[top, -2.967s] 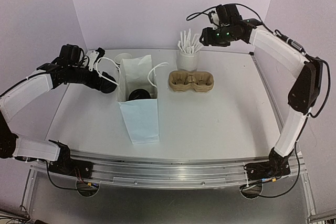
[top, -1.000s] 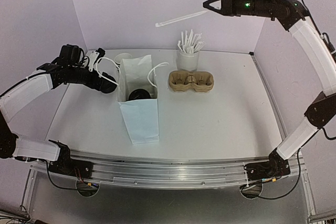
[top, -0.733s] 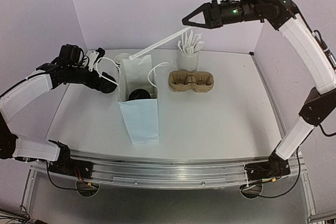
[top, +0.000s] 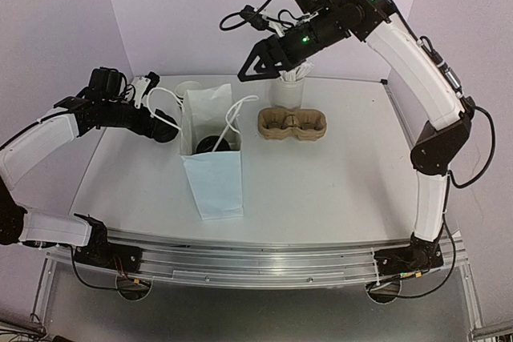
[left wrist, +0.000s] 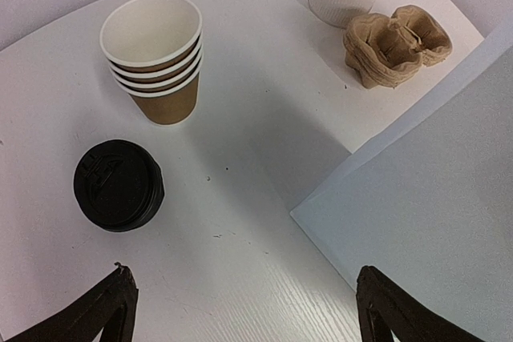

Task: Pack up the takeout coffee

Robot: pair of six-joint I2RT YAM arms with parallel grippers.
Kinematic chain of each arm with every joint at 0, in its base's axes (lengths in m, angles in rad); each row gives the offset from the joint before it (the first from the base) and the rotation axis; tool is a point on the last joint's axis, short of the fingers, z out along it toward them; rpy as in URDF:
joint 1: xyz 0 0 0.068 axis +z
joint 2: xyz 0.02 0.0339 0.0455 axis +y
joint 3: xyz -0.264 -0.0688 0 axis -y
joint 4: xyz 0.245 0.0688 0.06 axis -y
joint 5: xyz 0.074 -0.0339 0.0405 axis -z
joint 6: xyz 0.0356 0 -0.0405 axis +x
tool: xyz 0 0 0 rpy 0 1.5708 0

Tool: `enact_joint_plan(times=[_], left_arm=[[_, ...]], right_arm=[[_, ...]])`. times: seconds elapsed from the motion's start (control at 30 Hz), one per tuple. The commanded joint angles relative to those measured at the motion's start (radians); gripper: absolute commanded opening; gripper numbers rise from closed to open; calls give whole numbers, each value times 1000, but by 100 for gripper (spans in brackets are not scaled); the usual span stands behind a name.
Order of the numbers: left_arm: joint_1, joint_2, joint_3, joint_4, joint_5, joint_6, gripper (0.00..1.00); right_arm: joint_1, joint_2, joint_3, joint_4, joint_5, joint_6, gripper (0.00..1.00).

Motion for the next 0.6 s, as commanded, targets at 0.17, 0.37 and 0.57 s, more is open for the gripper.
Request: enact_joint_plan(times=[0.17,0.37,0.57], left_arm=[[5,-24,18,16,19,5,94],[5,-30,11,15,20,3,94],[5,-27,12,16,24,1,94]], right_arm=[[-1,-36,8,310,197,101,91],[-61,-105,-102,339,559,163,86],[-248,-132,-346,339,616,244,62]])
